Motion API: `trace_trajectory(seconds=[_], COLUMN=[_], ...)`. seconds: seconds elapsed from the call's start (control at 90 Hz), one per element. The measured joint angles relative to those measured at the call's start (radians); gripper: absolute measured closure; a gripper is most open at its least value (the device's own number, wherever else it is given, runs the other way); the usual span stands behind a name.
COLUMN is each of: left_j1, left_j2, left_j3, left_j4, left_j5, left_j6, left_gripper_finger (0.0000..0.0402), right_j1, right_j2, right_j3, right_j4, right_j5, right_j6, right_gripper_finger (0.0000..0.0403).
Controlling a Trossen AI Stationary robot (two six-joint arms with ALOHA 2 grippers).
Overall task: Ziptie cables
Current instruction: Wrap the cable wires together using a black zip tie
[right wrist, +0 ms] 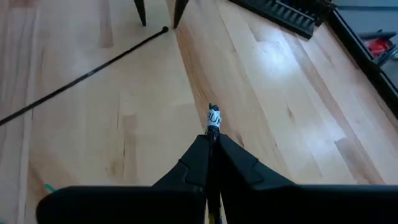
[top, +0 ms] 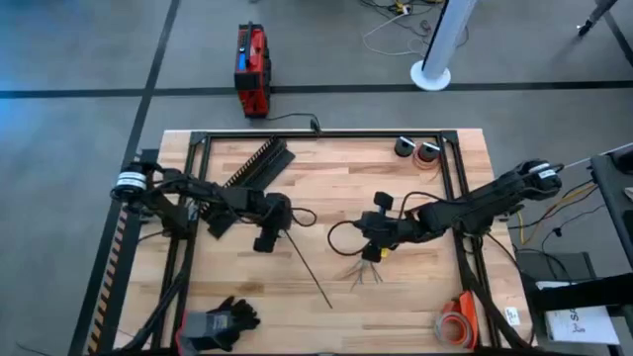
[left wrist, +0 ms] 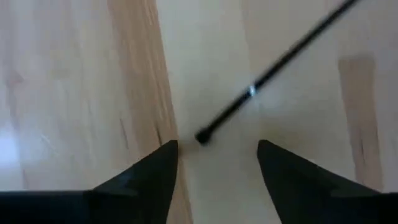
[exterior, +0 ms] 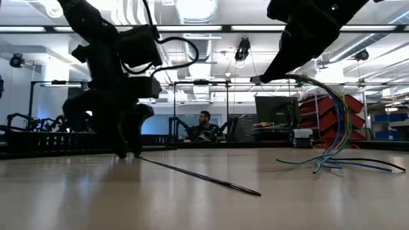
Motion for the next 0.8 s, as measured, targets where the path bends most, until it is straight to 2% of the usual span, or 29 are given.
trace_trajectory(seconds=[0.278,0.667,0.8], left_j1=[-0.009,-0.008,-0.008], left_j2=[0.000,-0.005,-0.005], left_j3=[-0.021,-0.056,-0.056], left_j4=[0.100,0.117,0.105], left_j5=[-0.005,0.003,0.023], left_j6=[0.026,0.022,-0.031], left_gripper_finger=[0.0283,0.0322,0.0346], right_j1=[0.000,0.000,0.000], right_j2=[0.000,0.000,0.000], right_j3=[0.000,0.000,0.000], right_j4=[0.004,0.037,0.045], right_j5=[0.002,0.002,0.002], right_j6=[-0.016,-0.051,-0.055], right_gripper_finger=[0.0396,0.0396,0.0396])
